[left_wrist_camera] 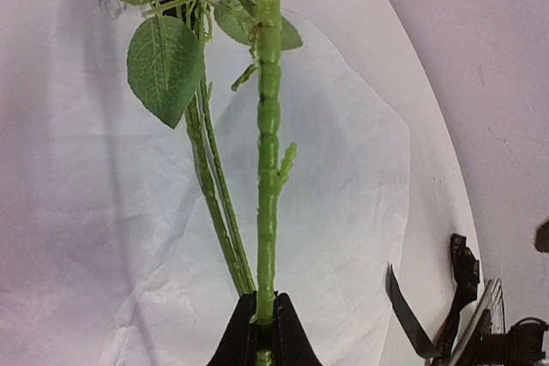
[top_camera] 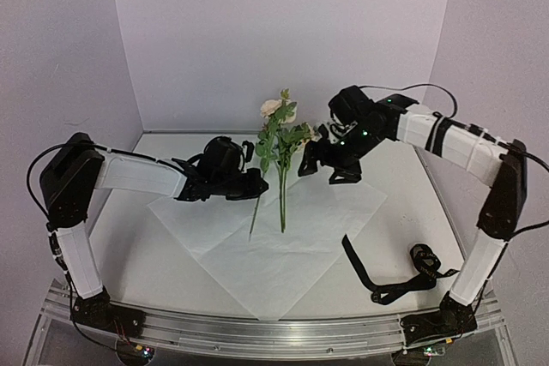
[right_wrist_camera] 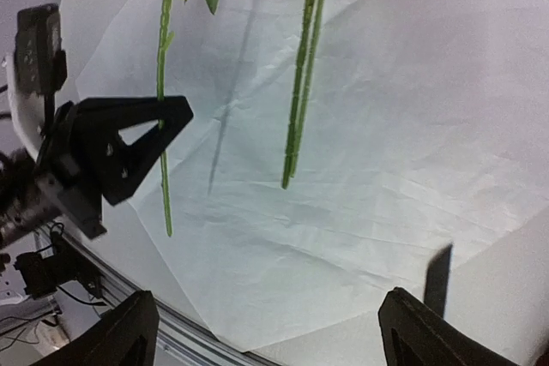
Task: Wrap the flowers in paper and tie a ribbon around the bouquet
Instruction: Place the fake flower on the flattened wrapping paper.
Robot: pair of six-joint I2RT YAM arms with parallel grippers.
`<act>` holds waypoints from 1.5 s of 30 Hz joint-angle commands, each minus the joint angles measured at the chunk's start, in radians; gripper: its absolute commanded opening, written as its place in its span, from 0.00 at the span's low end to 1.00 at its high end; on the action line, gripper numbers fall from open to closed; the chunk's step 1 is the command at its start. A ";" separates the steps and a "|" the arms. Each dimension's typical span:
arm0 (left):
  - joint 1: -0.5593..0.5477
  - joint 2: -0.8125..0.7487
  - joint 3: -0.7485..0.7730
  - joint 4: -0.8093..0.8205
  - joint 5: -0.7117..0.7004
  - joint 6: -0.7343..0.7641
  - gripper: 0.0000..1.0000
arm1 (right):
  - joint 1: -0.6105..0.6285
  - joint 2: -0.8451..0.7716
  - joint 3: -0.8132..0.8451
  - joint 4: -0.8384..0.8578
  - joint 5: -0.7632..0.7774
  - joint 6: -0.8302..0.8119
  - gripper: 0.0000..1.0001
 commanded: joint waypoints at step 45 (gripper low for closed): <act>0.015 0.234 0.350 -0.203 -0.199 -0.164 0.51 | -0.052 -0.230 -0.531 -0.050 0.181 -0.143 0.82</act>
